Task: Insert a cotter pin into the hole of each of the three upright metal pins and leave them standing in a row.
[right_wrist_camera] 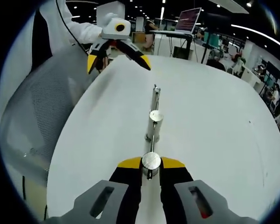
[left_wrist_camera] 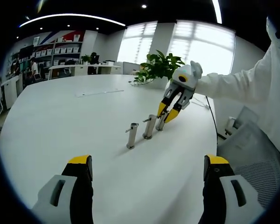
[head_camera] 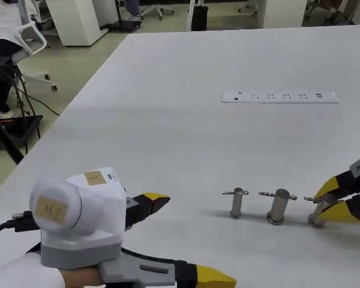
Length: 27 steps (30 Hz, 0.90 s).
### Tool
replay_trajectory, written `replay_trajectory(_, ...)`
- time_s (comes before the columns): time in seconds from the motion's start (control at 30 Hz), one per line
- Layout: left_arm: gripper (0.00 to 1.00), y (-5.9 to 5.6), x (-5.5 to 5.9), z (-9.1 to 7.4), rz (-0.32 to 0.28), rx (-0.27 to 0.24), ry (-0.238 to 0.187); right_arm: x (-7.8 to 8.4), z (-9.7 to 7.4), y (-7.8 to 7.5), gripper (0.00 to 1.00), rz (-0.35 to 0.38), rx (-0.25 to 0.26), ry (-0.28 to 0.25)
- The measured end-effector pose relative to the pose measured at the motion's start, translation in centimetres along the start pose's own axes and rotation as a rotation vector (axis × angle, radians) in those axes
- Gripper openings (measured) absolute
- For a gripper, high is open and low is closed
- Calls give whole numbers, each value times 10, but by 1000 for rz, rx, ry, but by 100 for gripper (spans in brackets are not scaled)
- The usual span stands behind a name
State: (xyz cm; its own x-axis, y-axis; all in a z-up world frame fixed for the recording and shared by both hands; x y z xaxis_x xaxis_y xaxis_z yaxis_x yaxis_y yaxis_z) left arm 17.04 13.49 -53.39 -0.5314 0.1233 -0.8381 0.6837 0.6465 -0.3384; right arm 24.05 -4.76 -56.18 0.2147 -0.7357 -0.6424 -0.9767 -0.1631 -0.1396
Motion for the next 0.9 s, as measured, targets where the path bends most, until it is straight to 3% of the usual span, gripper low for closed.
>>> replay_trajectory(0.4,99,-1,-7,-2,-20,1,-33,-1,1,-1,11,16,27,-12)
replay_trajectory(0.57,99,0,-7,-4,-21,-2,-37,-9,-1,-6,31,87,80,-51)
replay_trajectory(0.7,99,1,-9,-6,-27,-9,-48,-22,-9,-7,33,103,116,-85)
replay_trajectory(0.9,99,0,-11,-6,-46,-14,-71,-48,-21,-10,51,157,211,-156)
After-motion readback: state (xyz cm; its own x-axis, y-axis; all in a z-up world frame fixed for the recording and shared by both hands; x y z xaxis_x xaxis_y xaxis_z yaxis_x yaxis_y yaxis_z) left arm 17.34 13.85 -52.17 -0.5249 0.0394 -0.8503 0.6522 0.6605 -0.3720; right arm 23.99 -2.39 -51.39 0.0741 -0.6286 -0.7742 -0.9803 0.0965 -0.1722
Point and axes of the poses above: the centre of the closed fingertips' face, and the gripper's own axes: z roughly forward along the fingers, y roughly to its left, x roughly out of its underside, the point moved 2 cm from there along -z, roughly backward along the fingers, and after that the axes turned 6 degrees about -z, right-handed, at the moved point
